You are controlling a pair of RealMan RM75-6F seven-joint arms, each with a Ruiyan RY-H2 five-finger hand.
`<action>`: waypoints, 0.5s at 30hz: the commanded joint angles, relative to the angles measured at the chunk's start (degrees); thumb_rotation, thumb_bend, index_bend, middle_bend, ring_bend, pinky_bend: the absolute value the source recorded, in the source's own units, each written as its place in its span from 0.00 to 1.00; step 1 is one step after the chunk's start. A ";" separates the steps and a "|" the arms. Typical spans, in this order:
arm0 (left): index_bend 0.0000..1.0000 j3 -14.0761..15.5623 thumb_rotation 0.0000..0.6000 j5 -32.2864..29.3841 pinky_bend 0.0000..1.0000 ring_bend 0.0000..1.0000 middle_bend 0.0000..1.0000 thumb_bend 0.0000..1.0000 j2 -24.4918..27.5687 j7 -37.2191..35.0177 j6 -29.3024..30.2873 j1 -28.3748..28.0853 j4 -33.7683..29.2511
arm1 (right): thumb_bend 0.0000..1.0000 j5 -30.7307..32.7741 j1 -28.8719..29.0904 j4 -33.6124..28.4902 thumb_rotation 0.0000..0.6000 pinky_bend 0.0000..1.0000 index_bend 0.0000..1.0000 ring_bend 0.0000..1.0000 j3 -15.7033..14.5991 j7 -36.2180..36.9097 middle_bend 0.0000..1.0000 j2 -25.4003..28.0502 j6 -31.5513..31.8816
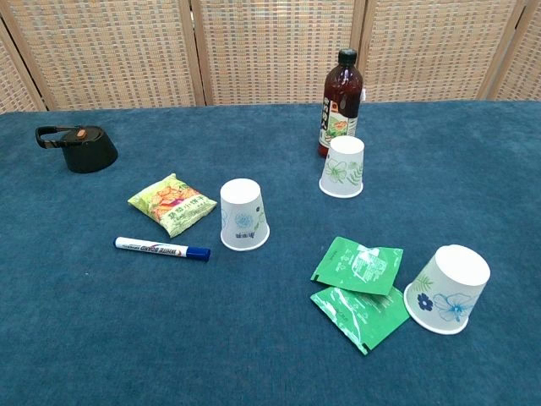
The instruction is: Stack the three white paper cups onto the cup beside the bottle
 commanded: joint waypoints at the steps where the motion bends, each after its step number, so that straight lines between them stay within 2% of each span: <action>1: 0.00 -0.05 1.00 -0.16 0.00 0.00 0.00 0.00 0.01 -0.03 -0.03 -0.01 -0.01 | 0.00 0.29 0.46 0.25 1.00 0.00 0.00 0.00 0.05 0.14 0.00 -0.45 -0.82; 10: 0.00 -0.45 1.00 -1.50 0.00 0.00 0.00 0.00 -0.79 1.99 -0.60 -0.26 -0.24 | 0.00 -1.03 9.68 0.70 1.00 0.01 0.01 0.00 0.24 14.17 0.01 0.76 -13.50; 15: 0.00 -1.33 1.00 -3.73 0.00 0.00 0.00 0.00 -1.78 4.37 -2.04 -1.17 -0.63 | 0.05 -1.69 16.02 1.13 1.00 0.16 0.12 0.11 1.44 17.14 0.15 0.54 -21.16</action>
